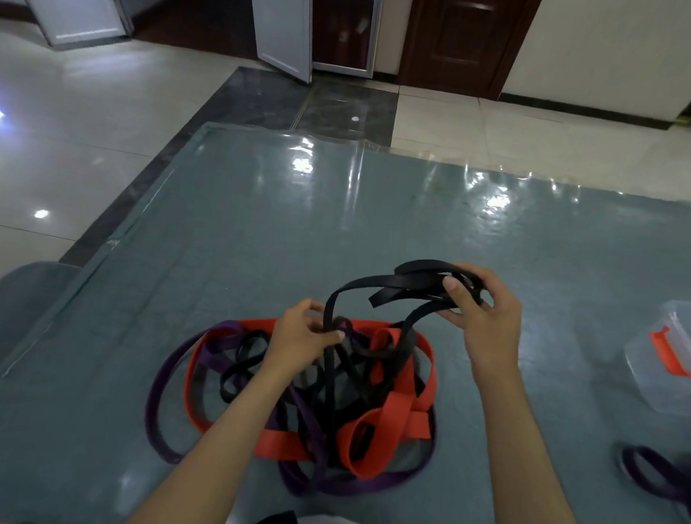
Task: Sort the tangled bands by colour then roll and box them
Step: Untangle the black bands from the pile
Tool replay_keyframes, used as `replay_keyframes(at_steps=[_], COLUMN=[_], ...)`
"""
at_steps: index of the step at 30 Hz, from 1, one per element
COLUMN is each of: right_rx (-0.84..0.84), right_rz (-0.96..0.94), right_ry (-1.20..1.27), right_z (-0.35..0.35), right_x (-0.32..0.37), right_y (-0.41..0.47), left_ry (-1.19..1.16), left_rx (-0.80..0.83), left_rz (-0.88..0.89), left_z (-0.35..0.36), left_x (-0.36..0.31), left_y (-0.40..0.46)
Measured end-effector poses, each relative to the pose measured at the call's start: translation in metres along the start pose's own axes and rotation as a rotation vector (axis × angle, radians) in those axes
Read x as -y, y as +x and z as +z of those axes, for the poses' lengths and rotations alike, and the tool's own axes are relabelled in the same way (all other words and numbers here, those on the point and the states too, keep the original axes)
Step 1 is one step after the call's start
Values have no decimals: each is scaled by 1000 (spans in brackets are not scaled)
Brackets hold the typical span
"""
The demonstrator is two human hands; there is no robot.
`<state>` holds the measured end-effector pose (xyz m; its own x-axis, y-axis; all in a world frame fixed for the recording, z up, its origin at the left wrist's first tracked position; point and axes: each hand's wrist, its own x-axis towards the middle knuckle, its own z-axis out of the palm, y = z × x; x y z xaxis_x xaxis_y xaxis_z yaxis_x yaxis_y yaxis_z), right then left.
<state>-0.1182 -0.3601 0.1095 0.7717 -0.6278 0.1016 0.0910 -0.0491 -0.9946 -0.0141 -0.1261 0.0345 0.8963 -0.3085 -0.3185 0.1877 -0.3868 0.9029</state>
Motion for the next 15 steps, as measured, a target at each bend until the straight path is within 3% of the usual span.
replay_keyframes(at_steps=[15], right_rx=[-32], right_rz=[18], right_ry=[-32], right_z=[-4], right_x=[-7], right_y=[-12], left_ry=[-29], left_rx=[-225], left_rz=[304], left_z=[-32], left_x=[-59], left_y=[-15])
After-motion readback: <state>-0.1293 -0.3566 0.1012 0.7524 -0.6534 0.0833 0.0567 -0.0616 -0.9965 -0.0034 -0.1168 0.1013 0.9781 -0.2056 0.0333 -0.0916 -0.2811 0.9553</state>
